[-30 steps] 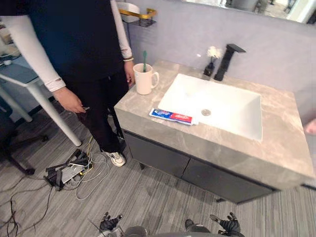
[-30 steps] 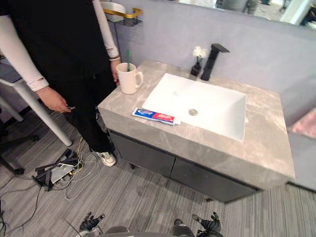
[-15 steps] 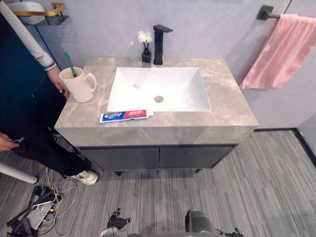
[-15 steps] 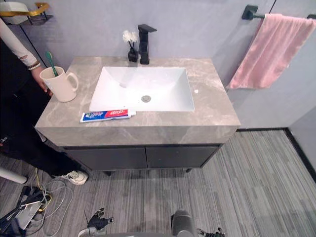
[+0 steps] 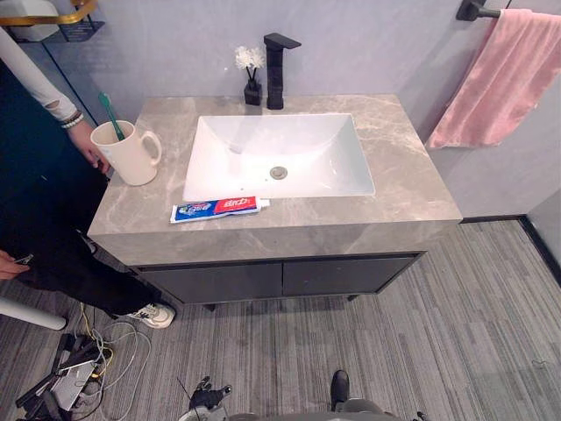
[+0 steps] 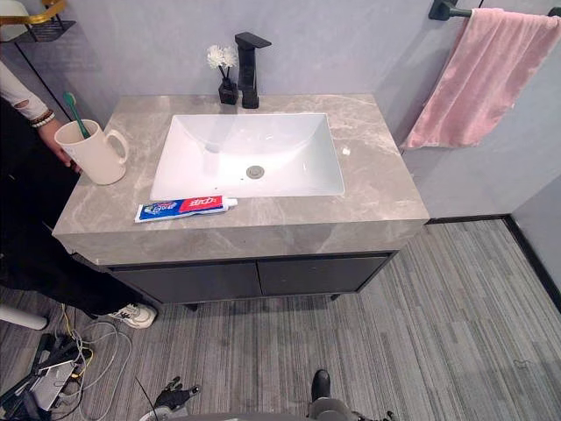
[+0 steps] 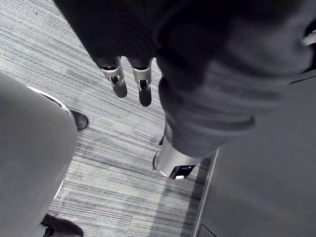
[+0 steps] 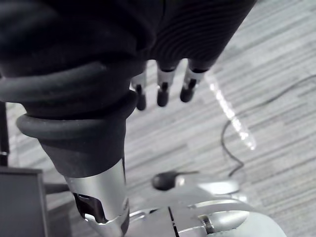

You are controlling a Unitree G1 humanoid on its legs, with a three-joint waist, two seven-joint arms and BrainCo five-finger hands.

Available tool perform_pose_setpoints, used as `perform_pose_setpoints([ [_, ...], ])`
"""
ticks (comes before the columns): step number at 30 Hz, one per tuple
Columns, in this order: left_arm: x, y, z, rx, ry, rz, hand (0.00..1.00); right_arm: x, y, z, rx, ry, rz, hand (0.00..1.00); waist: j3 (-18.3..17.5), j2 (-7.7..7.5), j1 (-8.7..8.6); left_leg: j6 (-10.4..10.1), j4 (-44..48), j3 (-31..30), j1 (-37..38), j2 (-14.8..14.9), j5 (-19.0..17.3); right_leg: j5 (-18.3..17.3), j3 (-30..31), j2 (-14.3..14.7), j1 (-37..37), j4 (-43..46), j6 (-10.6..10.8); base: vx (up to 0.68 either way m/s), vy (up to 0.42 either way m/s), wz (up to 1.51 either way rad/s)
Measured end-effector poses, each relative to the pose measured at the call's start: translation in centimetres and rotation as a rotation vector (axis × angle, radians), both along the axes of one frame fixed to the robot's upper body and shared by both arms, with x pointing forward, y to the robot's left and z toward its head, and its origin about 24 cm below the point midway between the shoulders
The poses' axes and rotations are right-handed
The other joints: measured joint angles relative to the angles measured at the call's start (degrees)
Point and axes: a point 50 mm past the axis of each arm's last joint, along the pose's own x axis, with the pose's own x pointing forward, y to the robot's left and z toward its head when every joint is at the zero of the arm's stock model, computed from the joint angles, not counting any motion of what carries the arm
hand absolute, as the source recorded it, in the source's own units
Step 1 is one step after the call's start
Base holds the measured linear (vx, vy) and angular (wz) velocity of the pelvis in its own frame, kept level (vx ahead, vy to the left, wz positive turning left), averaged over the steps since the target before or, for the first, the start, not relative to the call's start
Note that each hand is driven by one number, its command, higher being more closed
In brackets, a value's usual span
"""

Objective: Organize washtable

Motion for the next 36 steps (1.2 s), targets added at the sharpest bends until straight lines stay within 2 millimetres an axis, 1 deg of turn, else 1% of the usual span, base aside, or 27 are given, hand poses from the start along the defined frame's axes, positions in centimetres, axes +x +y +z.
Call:
perform_pose_setpoints([
  [7, 0.2, -0.2, 0.0, -0.006, 0.003, -0.015, 0.00, -0.3, -0.2, 0.0, 0.012, -0.005, -0.072, 0.00, 0.2, 0.20, -0.14, -0.2, 1.0, -2.1, -2.0, 0.2, -0.1, -1.1, -2.9, -1.1, 0.1, 0.3, 0.4, 0.01, 0.003, 0.20],
  [9, 1.3, 0.1, 0.3, 0.007, -0.027, -0.033, 0.00, 0.0, 0.0, 0.0, 0.021, -0.014, -0.082, 0.00, 1.3, -0.80, 0.20, -0.8, 12.0, -4.5, -7.6, -0.7, -0.4, -2.4, -4.7, -3.1, 0.6, 1.1, 0.8, 0.01, 0.015, 0.56],
  [10, 1.6, 0.2, 0.5, 0.012, -0.039, -0.032, 0.00, 0.1, -0.1, 0.0, 0.018, -0.017, -0.079, 0.00, 1.9, -0.84, 0.59, -0.8, 15.9, -4.7, -9.2, -0.7, -0.4, -2.8, -4.8, -3.3, 0.8, 2.0, 1.1, -0.02, 0.016, 0.31],
  [11, 2.0, 0.4, 0.7, 0.011, -0.058, -0.010, 0.00, 0.2, -0.5, 0.1, 0.007, -0.021, -0.074, 0.00, 2.9, -0.79, 1.59, -1.2, 23.8, -4.9, -12.0, -0.6, -0.2, -3.9, -4.7, -4.5, 1.7, 3.5, 0.8, -0.03, 0.073, 0.12],
  [12, 1.7, 0.7, 0.6, 0.003, -0.060, 0.041, 0.00, 0.3, -0.7, 0.2, 0.000, -0.021, -0.062, 0.00, 3.1, -0.90, 1.66, -2.6, 29.1, -4.9, -14.6, 0.8, -2.0, -5.7, -4.7, -5.2, 2.4, 4.4, 1.4, -0.03, 0.122, 0.04],
  [13, 1.4, 0.7, 0.6, -0.018, -0.063, 0.095, 0.00, 0.7, -1.1, 0.3, -0.012, -0.037, -0.053, 0.00, 2.9, -0.20, 1.33, -1.9, 30.2, -4.2, -15.4, 4.2, -2.6, -6.9, -4.5, -5.2, 2.9, 5.1, 2.2, -0.01, 0.140, -0.02],
  [14, 1.3, 0.7, 0.5, -0.023, -0.062, 0.107, 0.00, 0.8, -1.2, 0.4, -0.015, -0.042, -0.053, 0.00, 2.9, -0.13, 1.25, -1.9, 30.1, -4.1, -15.6, 5.1, -2.6, -7.0, -4.4, -5.2, 3.1, 5.2, 2.5, 0.03, 0.149, -0.19],
  [16, 1.0, 1.3, 0.6, -0.031, -0.067, 0.181, 0.00, 1.3, -1.3, 0.6, -0.022, -0.068, -0.049, 0.00, 2.8, -0.68, 1.20, -1.8, 25.8, -3.8, -17.4, 10.4, -2.6, -8.2, -2.7, -7.4, 2.9, 6.6, 4.5, 0.11, 0.239, -0.29],
  [18, 0.9, 1.6, 0.6, -0.031, -0.069, 0.203, 0.00, 0.9, -1.3, 0.5, -0.022, -0.053, -0.050, 0.00, 2.4, -1.19, 1.06, -1.7, 20.2, -4.4, -18.6, 12.2, -2.2, -8.5, -1.9, -10.5, 2.3, 7.4, 7.3, 0.16, 0.476, -0.12],
  [19, 0.7, 1.5, 0.5, -0.044, -0.064, 0.223, 0.00, 0.1, -1.3, 0.4, -0.021, -0.035, -0.054, 0.00, 1.9, -0.53, 0.97, -1.7, 16.5, -5.1, -19.4, 12.6, -2.2, -8.5, -1.5, -12.8, 2.4, 7.4, 9.9, 0.14, 0.521, -0.06],
  [20, 0.6, 1.5, 0.5, -0.046, -0.064, 0.227, 0.00, 0.0, -1.4, 0.4, -0.022, -0.032, -0.057, 0.00, 1.8, -0.47, 0.97, -3.8, 17.2, -4.9, -19.7, 12.6, -0.9, -8.3, -1.6, -13.3, 2.5, 7.3, 10.1, 0.18, 0.559, 0.02],
  [21, 0.4, 1.9, 0.5, -0.037, -0.064, 0.246, 0.00, -0.5, -0.9, 0.2, -0.008, -0.017, -0.068, 0.00, 0.5, -1.99, 0.56, -5.4, 22.3, -3.9, -21.7, 10.1, -0.7, -8.2, -1.4, -16.0, 3.4, 6.1, 10.2, 0.16, 0.313, 0.13],
  [22, 0.2, 2.5, 0.6, -0.019, -0.060, 0.245, 0.00, -0.9, -0.5, 0.1, 0.005, -0.002, -0.074, 0.00, -0.5, -2.42, -0.14, -5.3, 25.1, -3.7, -23.6, 9.2, -2.5, -7.6, -1.3, -16.6, 3.5, 5.9, 9.5, 0.33, 0.589, 0.10],
  [23, 0.1, 3.3, 0.7, 0.006, -0.058, 0.238, 0.00, -1.3, 0.0, -0.2, 0.021, 0.018, -0.085, 0.00, -1.9, -3.34, -0.18, -5.3, 31.2, -3.9, -26.3, 9.0, -6.0, -2.4, -2.2, -16.8, 3.1, 6.0, 9.7, 0.27, 0.486, -0.16],
  [24, -0.3, 3.6, 0.6, 0.017, -0.034, 0.229, 0.00, -1.7, 0.7, -0.4, 0.046, 0.031, -0.103, 0.00, -2.1, -2.78, 0.05, -4.4, 34.6, -3.2, -26.7, 8.8, -8.1, 1.9, -1.7, -17.3, 2.8, 6.1, 9.0, 0.33, 0.697, -0.34],
  [25, -0.6, 3.8, 0.5, 0.024, -0.021, 0.224, 0.00, -1.8, 0.9, -0.4, 0.052, 0.029, -0.133, 0.00, -2.9, -3.42, -0.08, -2.7, 34.7, -1.3, -25.9, 7.5, -9.0, 6.8, -1.5, -18.9, 1.0, 8.0, 6.8, 0.20, 0.526, -0.39],
  [26, -0.5, 3.6, 0.5, 0.022, -0.019, 0.209, 0.00, -1.7, 0.9, -0.4, 0.054, 0.022, -0.149, 0.00, -3.3, -3.16, 0.02, -2.2, 34.0, -0.2, -25.2, 7.0, -9.2, 9.9, -1.4, -19.5, -0.7, 9.4, 3.5, 0.25, 0.615, -0.50],
  [27, -0.5, 2.7, 0.3, 0.008, -0.012, 0.174, 0.00, -0.9, 0.8, -0.3, 0.058, -0.009, -0.183, 0.00, -3.1, -1.97, -0.06, -0.5, 30.5, 2.7, -22.1, 6.9, -9.4, 12.6, -1.2, -20.0, -5.3, 15.6, -4.6, 0.22, 0.475, -0.45],
  [28, -0.6, 2.6, 0.3, 0.010, 0.001, 0.143, 0.00, -0.7, 0.7, -0.2, 0.061, -0.030, -0.200, 0.00, -3.0, -1.68, -0.68, 1.4, 26.6, 3.9, -18.8, 5.9, -8.5, 5.6, 2.0, -18.4, -9.2, 26.6, -5.3, 0.22, 0.429, -0.36],
  [29, -0.6, 2.6, 0.3, 0.013, 0.005, 0.131, 0.00, -0.7, 0.7, -0.2, 0.062, -0.035, -0.212, 0.00, -2.8, -1.43, -0.98, 2.0, 24.4, 4.2, -16.6, 5.3, -8.1, 1.8, 3.6, -16.6, -10.7, 31.1, -3.4, 0.23, 0.344, -0.05],
  [30, -0.6, 2.7, 0.3, 0.017, 0.004, 0.123, 0.00, -0.7, 0.6, -0.1, 0.062, -0.045, -0.232, 0.00, -2.7, -1.02, -1.54, 2.9, 21.1, 4.7, -14.0, 4.4, -7.6, -3.2, 4.9, -13.3, -11.8, 36.9, -2.1, 0.21, 0.276, 0.10],
  [31, -0.4, 2.8, 0.4, 0.022, -0.005, 0.116, 0.00, -0.8, 0.6, -0.1, 0.061, -0.052, -0.247, 0.00, -2.6, -0.97, -1.84, 4.0, 17.2, 5.0, -11.1, 2.7, -6.8, -9.6, 4.9, -9.7, -13.1, 42.1, -2.4, 0.21, 0.252, 0.21],
  [32, -0.1, 2.7, 0.4, 0.021, -0.013, 0.114, 0.00, -0.9, 0.7, -0.1, 0.064, -0.060, -0.262, 0.00, -2.6, -0.91, -1.87, 4.6, 14.9, 4.9, -9.6, 1.4, -6.3, -13.5, 3.6, -7.1, -13.7, 44.1, -2.2, 0.19, 0.192, 0.30],
  [33, 0.0, 2.5, 0.4, 0.015, -0.016, 0.112, 0.00, -0.9, 0.6, 0.0, 0.061, -0.065, -0.266, 0.00, -2.4, -0.59, -1.90, 4.9, 13.3, 4.7, -8.4, 0.3, -6.1, -17.0, 1.8, -4.6, -13.8, 44.0, -2.4, 0.20, 0.119, 0.26],
  [34, 0.0, 2.1, 0.3, 0.008, -0.013, 0.107, 0.00, -0.9, 0.3, 0.0, 0.056, -0.067, -0.264, 0.00, -1.9, 0.13, -1.90, 4.9, 12.2, 4.6, -6.9, -0.4, -6.1, -20.6, -0.1, -0.7, -13.3, 40.6, -2.6, 0.21, 0.092, 0.19],
  [35, 0.0, 1.8, 0.3, 0.003, -0.011, 0.107, 0.00, -0.9, 0.2, 0.0, 0.055, -0.068, -0.265, 0.00, -1.7, 0.47, -1.80, 4.9, 11.8, 4.5, -6.2, -0.5, -6.1, -21.1, -0.6, 1.5, -12.4, 35.9, -2.4, 0.23, 0.053, 0.20],
  [36, -0.3, 1.5, 0.2, -0.005, -0.002, 0.112, 0.00, -0.9, 0.3, 0.0, 0.058, -0.065, -0.265, 0.00, -1.7, 0.09, -1.74, 4.7, 11.2, 4.2, -5.4, -1.6, -6.0, -19.3, -1.9, 4.1, -8.8, 24.7, -6.2, 0.27, 0.053, 0.18],
])
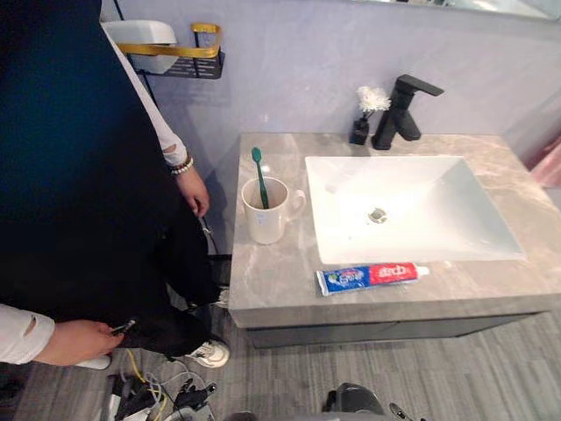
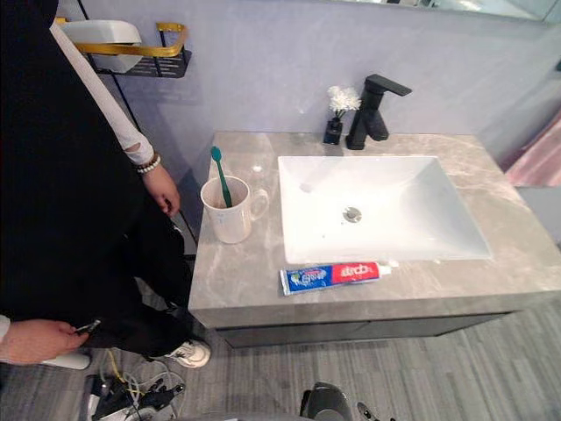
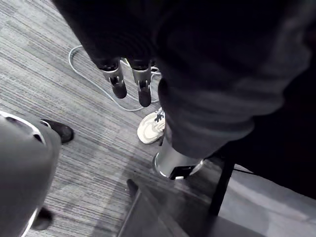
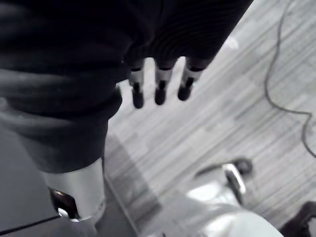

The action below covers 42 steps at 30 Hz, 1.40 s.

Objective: Organize washtable

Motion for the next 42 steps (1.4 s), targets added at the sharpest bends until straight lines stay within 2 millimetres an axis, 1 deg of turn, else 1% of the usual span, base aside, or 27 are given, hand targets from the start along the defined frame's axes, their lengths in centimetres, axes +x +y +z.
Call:
perform_pose_setpoints([
  [1, 0.0, -1.1, -0.2, -0.032, 0.005, 0.005, 0.00, 0.1, -0.5, 0.1, -0.012, 0.000, 0.004, 0.00, 0.9, 1.79, 0.11, -1.4, 0.3, -0.5, 0.2, 0.6, 1.1, 3.0, -0.7, 0.8, 3.2, -4.3, -0.6, 0.26, 0.070, 0.23],
  [2, -0.2, -1.5, -0.3, -0.046, 0.007, -0.002, 0.00, 0.1, -0.5, 0.1, -0.013, 0.000, 0.007, 0.00, 1.0, 1.54, 0.13, -1.8, 1.7, -0.7, -0.6, 0.1, 2.0, 3.6, -0.3, 0.2, 4.2, -6.0, -0.6, 0.24, 0.075, 0.22],
  [3, -0.5, -1.3, -0.3, -0.045, 0.004, 0.003, 0.00, 0.3, -0.1, 0.0, -0.003, 0.000, 0.006, 0.00, 1.9, -0.28, 0.27, -1.5, -0.1, -0.9, -0.2, -1.7, 2.0, 3.6, 0.4, -1.4, 6.4, -8.1, -0.6, 0.15, 0.046, 0.25],
  [4, -0.5, -1.2, -0.3, -0.041, 0.002, 0.005, 0.00, 0.2, 0.0, -0.1, 0.000, 0.010, 0.006, 0.00, 2.0, -0.37, 0.21, -1.3, -3.8, -1.0, 0.5, -2.5, 1.9, 3.6, 0.4, -2.2, 7.5, -8.7, -0.6, 0.16, 0.027, 0.35],
  [5, -0.6, -1.4, -0.3, -0.045, 0.004, 0.010, 0.00, -0.1, -0.1, -0.2, 0.001, 0.025, 0.006, 0.00, 2.0, -0.35, 0.20, -2.1, -11.1, -1.6, 1.1, -3.5, 4.0, 3.7, 0.0, -2.8, 9.2, -9.2, -0.5, 0.14, 0.028, 0.34],
  [6, -0.9, -1.6, -0.4, -0.051, 0.009, 0.018, 0.00, -0.2, -0.3, -0.1, -0.005, 0.030, 0.009, 0.00, 1.8, 0.21, 0.29, -1.5, -15.0, -2.2, 1.2, -3.2, 12.8, 3.7, -0.4, -2.5, 11.1, -10.2, -0.1, 0.11, 0.028, 0.27],
  [7, -0.7, -1.0, -0.4, -0.046, 0.018, -0.009, 0.00, -1.0, 1.0, -0.5, 0.031, 0.078, 0.057, 0.00, -0.1, -2.44, 1.73, 0.8, -20.4, -3.7, 3.3, -6.1, 17.1, 6.9, 0.1, -3.2, 15.1, -19.2, 4.7, 0.06, 0.021, 0.09],
  [13, -0.7, -1.0, -0.4, -0.046, 0.018, -0.012, 0.00, -1.0, 0.9, -0.5, 0.030, 0.078, 0.057, 0.00, -0.1, -2.42, 1.71, 0.8, -20.4, -3.7, 3.3, -6.1, 17.1, 6.9, 0.2, -3.2, 15.0, -19.2, 4.7, 0.00, 0.000, 0.00],
  [18, -0.2, -1.1, -0.4, -0.032, 0.022, -0.087, 0.00, -1.1, 0.6, -0.5, 0.037, 0.069, 0.045, 0.00, -0.1, -2.41, 1.64, 0.7, -20.7, -3.6, 2.9, -5.8, 17.1, 6.9, 0.1, -3.1, 14.9, -19.7, 4.7, 0.00, 0.000, 0.00],
  [20, -0.1, -1.2, -0.4, -0.029, 0.023, -0.106, 0.00, -1.2, 0.4, -0.5, 0.042, 0.063, 0.003, 0.00, -0.1, -2.43, 1.58, 0.7, -20.7, -3.5, 2.7, -5.6, 17.1, 6.9, 0.1, -3.1, 14.8, -19.9, 4.7, 0.00, 0.000, 0.00],
  [22, 0.2, -0.9, -0.3, -0.022, 0.028, -0.122, 0.00, -1.8, 0.0, -0.5, 0.056, 0.048, -0.133, 0.00, -0.1, -2.44, 1.62, 0.6, -20.7, -2.9, 2.4, -5.4, 17.0, 6.9, 0.2, -3.1, 14.5, -20.0, 4.7, 0.00, 0.000, -0.03],
  [23, 0.2, -0.9, -0.3, -0.024, 0.030, -0.122, 0.00, -2.1, -0.5, -0.4, 0.056, 0.031, -0.224, 0.00, -0.1, -2.40, 1.62, 0.6, -20.7, -2.6, 2.3, -5.3, 17.0, 6.9, 0.4, -3.1, 14.3, -19.9, 4.7, 0.01, -0.003, -0.10],
  [25, 0.2, -0.7, -0.3, -0.022, 0.031, -0.110, 0.00, -3.1, -3.0, 0.1, 0.020, -0.016, -0.456, 0.00, -0.1, -2.37, 1.51, 0.6, -20.4, -2.1, 2.2, -5.2, 17.0, 6.9, 0.7, -3.1, 14.1, -20.0, 4.7, 0.04, -0.008, -0.10],
  [26, 0.2, -0.6, -0.3, -0.023, 0.032, -0.104, 0.00, -3.5, -3.9, 0.4, 0.001, -0.029, -0.518, 0.00, -0.1, -2.36, 1.43, 0.6, -20.4, -2.1, 2.2, -5.3, 17.0, 6.9, 0.7, -3.1, 14.1, -20.0, 4.7, 0.04, -0.009, -0.05],
  [28, 0.0, -0.5, -0.3, -0.029, 0.030, -0.062, 0.00, -5.1, -8.0, 1.8, -0.095, -0.106, -0.770, 0.00, -0.1, -2.40, 1.35, 0.4, -20.4, -2.0, 2.2, -5.2, 16.9, 6.9, 0.8, -3.1, 14.1, -20.0, 4.7, 0.00, 0.000, 0.00],
  [29, -0.1, -0.4, -0.4, -0.030, 0.030, -0.051, 0.00, -5.5, -9.0, 2.2, -0.121, -0.128, -0.823, 0.00, 0.0, -2.44, 1.32, 0.4, -20.4, -2.1, 2.1, -5.2, 16.9, 6.9, 0.7, -3.1, 14.1, -20.0, 4.7, 0.00, 0.000, 0.00],
  [31, -0.8, 0.1, -0.4, -0.033, 0.034, 0.013, 0.00, -6.6, -12.6, 4.2, -0.235, -0.220, -0.984, 0.00, -0.1, -2.53, 0.85, 0.4, -20.4, -2.2, 2.0, -5.2, 16.8, 6.9, 0.6, -3.1, 14.0, -20.0, 4.7, 0.00, 0.000, 0.00],
  [32, -1.0, 0.2, -0.4, -0.033, 0.037, 0.025, 0.00, -6.6, -13.3, 4.6, -0.255, -0.243, -1.011, 0.00, -0.1, -2.53, 0.59, 0.4, -20.4, -2.2, 2.0, -5.2, 16.8, 6.9, 0.6, -3.1, 13.9, -20.0, 4.7, -0.02, -0.013, 0.03],
  [33, -1.7, 0.5, -0.5, -0.032, 0.044, 0.063, 0.00, -6.3, -14.6, 5.4, -0.294, -0.287, -1.057, 0.00, -0.1, -2.53, -0.10, 0.4, -20.4, -2.3, 1.9, -5.2, 16.8, 6.9, 0.6, -3.1, 13.8, -19.9, 4.7, 0.00, 0.000, 0.00],
  [35, -2.1, 0.7, -0.5, -0.031, 0.049, 0.096, 0.00, -6.6, -15.8, 6.3, -0.334, -0.325, -1.096, 0.00, -0.3, -2.68, -0.19, 0.4, -20.7, -2.2, 1.3, -5.2, 16.7, 6.9, 0.5, -3.0, 13.8, -20.0, 4.7, -0.05, -0.013, 0.01],
  [36, -2.4, 0.9, -0.5, -0.032, 0.053, 0.112, 0.00, -6.2, -16.4, 6.7, -0.358, -0.341, -1.096, 0.00, -0.3, -2.59, -0.13, 0.4, -20.7, -2.2, 1.4, -5.1, 16.7, 6.9, 0.6, -3.1, 13.7, -19.9, 4.7, -0.05, -0.012, 0.01],
  [37, -2.6, 0.9, -0.5, -0.032, 0.057, 0.117, 0.00, -5.9, -16.8, 7.1, -0.375, -0.361, -1.093, 0.00, -0.4, -2.95, -0.29, 0.4, -20.7, -2.2, 1.2, -5.1, 16.7, 6.9, 0.6, -3.0, 13.6, -19.9, 4.7, 0.00, 0.000, 0.00],
  [38, -2.9, 0.9, -0.6, -0.033, 0.062, 0.125, 0.00, -5.3, -17.5, 7.9, -0.405, -0.400, -1.078, 0.00, -0.6, -2.76, -0.31, 0.4, -20.6, -2.2, 1.1, -5.2, 16.7, 6.9, 0.7, -3.1, 13.3, -19.8, 4.7, -0.01, 0.002, -0.09],
  [39, -3.5, 0.9, -0.6, -0.038, 0.071, 0.136, 0.00, -3.7, -19.3, 10.2, -0.490, -0.493, -1.026, 0.00, -1.1, -2.24, -0.48, 0.4, -20.4, -2.2, 0.9, -5.2, 16.6, 6.9, 1.1, -3.2, 12.8, -19.5, 4.7, 0.00, 0.007, -0.10],
  [40, -3.6, 0.8, -0.6, -0.040, 0.073, 0.136, 0.00, -2.9, -20.0, 11.4, -0.532, -0.538, -0.995, 0.00, -1.3, -1.99, -0.61, 0.4, -20.4, -2.2, 0.9, -5.3, 16.6, 6.9, 1.2, -3.3, 12.8, -19.4, 4.7, 0.00, 0.011, -0.08],
  [41, -3.8, 0.8, -0.7, -0.041, 0.077, 0.137, 0.00, -1.6, -20.9, 13.5, -0.611, -0.607, -0.936, 0.00, -1.5, -1.66, -0.79, 0.5, -20.4, -2.2, 0.9, -5.3, 16.6, 6.9, 1.2, -3.3, 12.7, -19.3, 4.7, 0.00, 0.000, 0.00],
  [42, -3.8, 0.8, -0.6, -0.039, 0.075, 0.137, 0.00, 0.0, -21.7, 16.4, -0.707, -0.701, -0.868, 0.00, -1.6, -1.53, -0.79, 0.5, -20.4, -2.2, 0.9, -5.3, 16.6, 6.9, 1.2, -3.3, 12.7, -19.3, 4.7, 0.00, 0.000, 0.00],
])
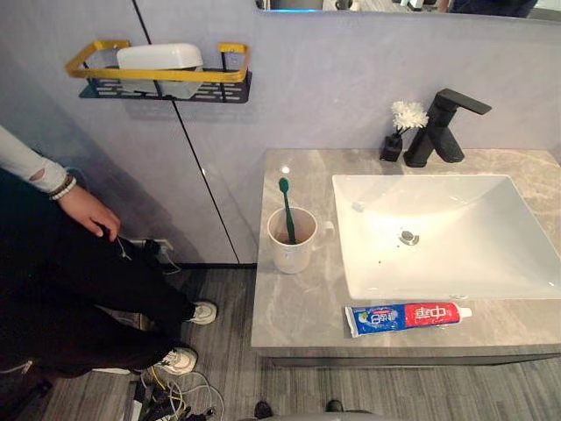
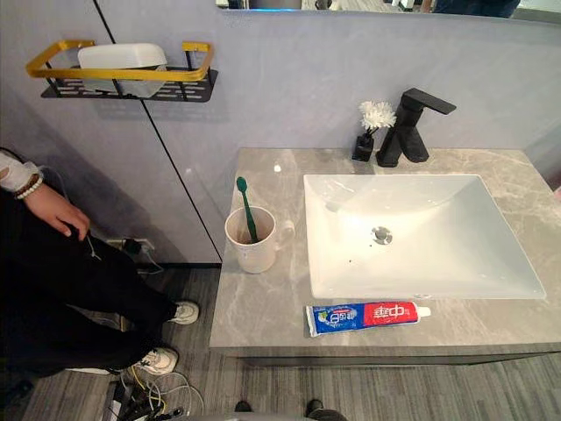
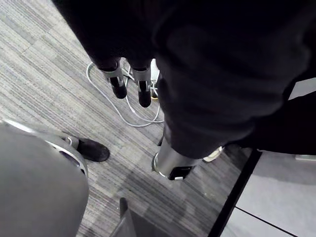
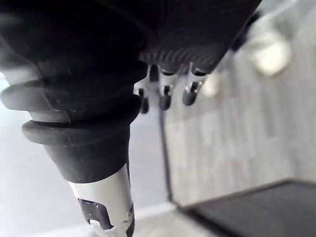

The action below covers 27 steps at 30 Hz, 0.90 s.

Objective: Organize washtable

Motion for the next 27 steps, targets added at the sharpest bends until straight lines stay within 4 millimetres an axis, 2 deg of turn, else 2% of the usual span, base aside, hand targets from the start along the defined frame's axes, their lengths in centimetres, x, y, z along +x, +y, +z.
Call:
perform_pose_setpoints([
  [1, 0.2, 0.0, 0.1, 0.003, -0.009, -0.003, 0.00, 1.3, -0.3, 2.7, -0.123, -0.018, 0.036, 0.00, -0.1, -0.09, 0.17, 0.0, 0.0, -0.1, -0.2, 0.1, 0.0, 0.0, 0.0, 0.1, -0.3, 0.2, 0.0, 0.00, 0.000, 0.00],
  [4, 0.5, -0.1, 0.1, 0.003, -0.017, -0.019, 0.00, 3.7, -0.3, 7.0, -0.329, -0.054, 0.065, 0.00, -0.8, -0.43, 0.65, 0.0, 0.1, -0.6, -0.5, 0.3, 0.1, 0.0, -0.6, 0.2, -0.8, 0.3, 0.0, 0.02, -0.011, 0.07],
  [6, 0.4, -0.1, 0.1, 0.006, -0.014, -0.033, 0.00, 4.9, 0.0, 8.2, -0.384, -0.057, 0.091, 0.00, -1.2, -1.05, 0.75, 0.0, 0.1, -1.0, -0.6, 0.2, 0.1, 0.0, -0.8, 0.1, -0.7, 0.3, 0.0, 0.04, -0.005, 0.13],
  [7, 0.5, 0.0, 0.2, 0.010, -0.019, -0.042, 0.00, 6.5, 0.6, 9.6, -0.452, -0.060, 0.144, 0.00, -1.5, -1.07, 0.79, 0.0, 0.1, -1.6, -0.6, 0.0, 0.1, 0.0, -1.2, 0.0, -0.5, 0.4, 0.0, 0.03, 0.006, 0.15],
  [10, 0.7, -0.1, 0.3, 0.013, -0.032, -0.057, 0.00, 8.7, 1.3, 12.4, -0.580, -0.052, 0.251, 0.00, -1.5, -1.11, 0.87, 0.0, 0.1, -2.4, -0.7, -0.3, 0.1, 0.0, -2.1, -0.4, -0.2, 0.5, 0.0, 0.01, 0.020, 0.18],
  [12, 0.7, -0.2, 0.3, 0.011, -0.035, -0.069, 0.00, 10.9, 2.2, 16.0, -0.756, -0.023, 0.405, 0.00, -1.6, -1.10, 0.90, 0.0, 0.1, -3.3, -0.8, -0.6, 0.1, 0.0, -2.9, -0.7, 0.2, 0.6, 0.0, -0.01, 0.019, 0.22],
  [13, 0.6, -0.2, 0.3, 0.010, -0.036, -0.064, 0.00, 11.6, 2.6, 16.9, -0.804, -0.017, 0.452, 0.00, -1.6, -1.08, 0.91, 0.0, 0.1, -3.4, -1.0, -0.6, 0.1, 0.0, -3.0, -0.7, 0.3, 0.6, 0.0, -0.03, 0.024, 0.16],
  [14, 0.4, -0.1, 0.4, 0.012, -0.043, -0.066, 0.00, 13.4, 3.9, 19.3, -0.926, -0.011, 0.594, 0.00, -1.7, -1.16, 0.92, 0.0, 0.1, -3.9, -1.2, -0.8, 0.1, -0.1, -3.4, -0.8, 0.2, 0.6, 0.1, -0.03, 0.011, 0.13],
  [16, 0.5, -0.2, 0.4, 0.005, -0.050, -0.068, 0.00, 14.4, 4.8, 20.2, -0.985, -0.001, 0.680, 0.00, -1.7, -1.27, 0.96, 0.3, 0.1, -4.6, -1.5, -0.9, 0.3, -0.1, -3.9, -0.9, 0.2, 0.6, 0.1, -0.02, 0.006, 0.17],
  [18, 0.4, -0.3, 0.4, -0.004, -0.057, -0.075, 0.00, 16.7, 6.7, 20.9, -1.055, 0.041, 0.877, 0.00, -1.8, -1.44, 1.02, 0.5, 0.1, -5.3, -1.5, -0.9, 0.5, -0.1, -4.4, -0.9, 0.2, 0.7, 0.1, 0.00, 0.005, 0.17],
  [20, 0.3, -0.3, 0.4, -0.007, -0.061, -0.082, 0.00, 18.2, 8.1, 21.2, -1.106, 0.079, 1.026, 0.00, -1.8, -1.50, 1.01, 0.5, 0.1, -5.5, -1.6, -0.9, 0.5, -0.1, -4.6, -1.0, 0.2, 0.8, 0.1, -0.01, 0.006, 0.10],
  [21, 0.2, -0.3, 0.4, -0.016, -0.069, -0.099, 0.00, 19.3, 9.4, 21.3, -1.150, 0.138, 1.166, 0.00, -1.8, -1.51, 1.06, 0.5, 0.1, -5.9, -1.7, -1.0, 0.6, -0.1, -5.0, -1.0, 0.2, 0.9, 0.1, 0.00, 0.008, 0.15],
  [24, -0.1, -0.2, 0.5, -0.025, -0.078, -0.119, 0.00, 20.6, 11.5, 20.1, -1.164, 0.212, 1.393, 0.00, -1.9, -1.84, 1.26, 0.5, 0.1, -6.5, -1.8, -1.0, 0.7, -0.1, -5.6, -1.1, 0.2, 1.1, 0.1, 0.01, 0.009, 0.13],
  [27, -0.3, 0.0, 0.5, -0.030, -0.082, -0.137, 0.00, 21.3, 13.1, 19.0, -1.146, 0.224, 1.540, 0.00, -1.8, -2.09, 1.27, 0.5, 0.1, -6.5, -1.9, -1.1, 0.7, -0.1, -5.6, -1.2, 0.2, 1.1, 0.1, 0.00, 0.004, 0.02],
])
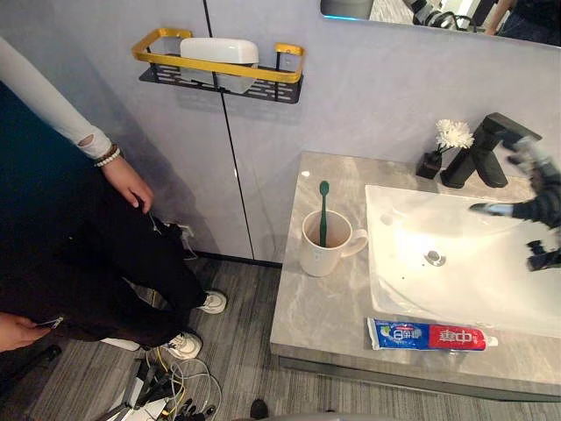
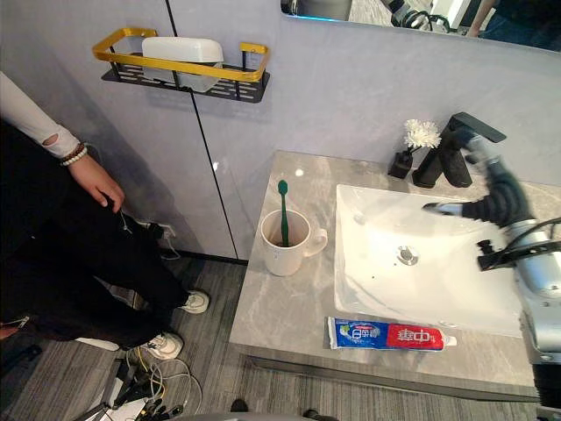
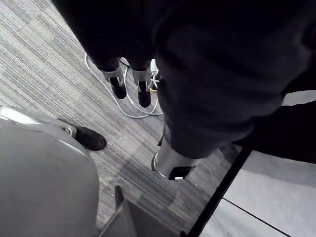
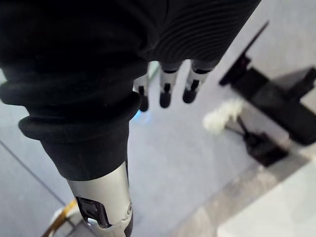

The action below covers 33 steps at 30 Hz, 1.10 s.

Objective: Organize washtable

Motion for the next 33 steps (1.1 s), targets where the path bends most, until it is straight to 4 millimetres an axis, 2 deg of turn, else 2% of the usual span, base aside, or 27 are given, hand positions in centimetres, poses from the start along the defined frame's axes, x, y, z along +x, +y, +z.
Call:
perform_pose_setpoints([
  [3, 0.0, 0.0, 0.0, -0.001, 0.002, -0.026, 0.00, 0.2, 2.1, -0.4, -0.059, 0.094, 0.160, 0.00, 0.3, -0.50, -0.12, 0.0, 0.0, 0.0, -0.1, -0.2, 0.0, 0.0, 0.0, -0.2, -0.2, 0.0, 0.0, 0.00, 0.007, -0.01],
  [4, 0.1, 0.1, 0.0, -0.004, -0.004, -0.043, 0.00, 0.1, 2.8, -0.4, -0.090, 0.120, 0.215, 0.00, 0.1, -0.23, -0.07, 0.0, 0.0, 0.2, -0.2, -0.2, 0.0, 0.0, 0.2, -0.2, -0.4, 0.0, 0.0, 0.00, 0.022, -0.04],
  [8, 0.1, 0.4, 0.1, -0.002, -0.002, -0.067, 0.00, -0.2, 4.0, -0.7, -0.162, 0.191, 0.315, 0.00, 0.2, -1.02, -0.03, 0.0, 0.0, 0.9, -0.6, -0.1, 0.0, 0.1, 1.0, -0.2, -1.2, 0.3, 0.2, 0.00, 0.013, -0.10],
  [14, 0.1, 0.5, 0.1, -0.006, -0.003, -0.116, 0.00, -1.6, 4.1, -2.5, -0.250, 0.341, 0.372, 0.00, 0.2, -1.32, -0.06, -0.1, 0.0, 2.4, -0.5, -0.3, -0.1, 0.5, 2.7, -0.5, -1.8, 0.4, 0.8, -0.01, 0.020, -0.14],
  [21, 0.0, 0.5, 0.1, -0.005, 0.007, -0.137, 0.00, -3.2, 3.1, -4.9, -0.279, 0.504, 0.355, 0.00, 0.2, -1.27, -0.46, -0.2, 1.4, 3.0, -0.9, -0.4, -0.2, 0.6, 3.4, -0.7, -1.8, 0.4, 0.9, -0.04, 0.006, -0.04],
  [27, -0.4, 0.3, -0.1, -0.017, 0.031, -0.138, 0.00, -4.1, 2.5, -5.9, -0.311, 0.563, 0.332, 0.00, -0.2, -0.64, -0.58, -0.2, 1.6, 3.3, -1.0, -0.3, -0.1, 0.6, 4.1, -0.6, -2.0, 0.4, 0.9, -0.06, -0.008, -0.04],
  [32, -0.7, 0.1, -0.2, -0.023, 0.050, -0.160, 0.00, -4.2, 2.4, -5.9, -0.311, 0.563, 0.329, 0.00, -0.7, 0.11, -0.99, -0.1, 1.6, 3.8, -1.5, -0.3, -0.1, 0.8, 5.0, -0.6, -3.0, 0.5, 0.9, -0.02, 0.012, -0.08],
  [33, -0.7, 0.0, -0.3, -0.024, 0.052, -0.161, 0.00, -4.2, 2.4, -5.9, -0.311, 0.564, 0.329, 0.00, -0.5, -0.14, -1.03, -0.1, 1.6, 4.0, -1.5, -0.3, -0.1, 0.9, 5.1, -0.5, -3.1, 0.4, 0.9, 0.01, 0.011, -0.06],
])
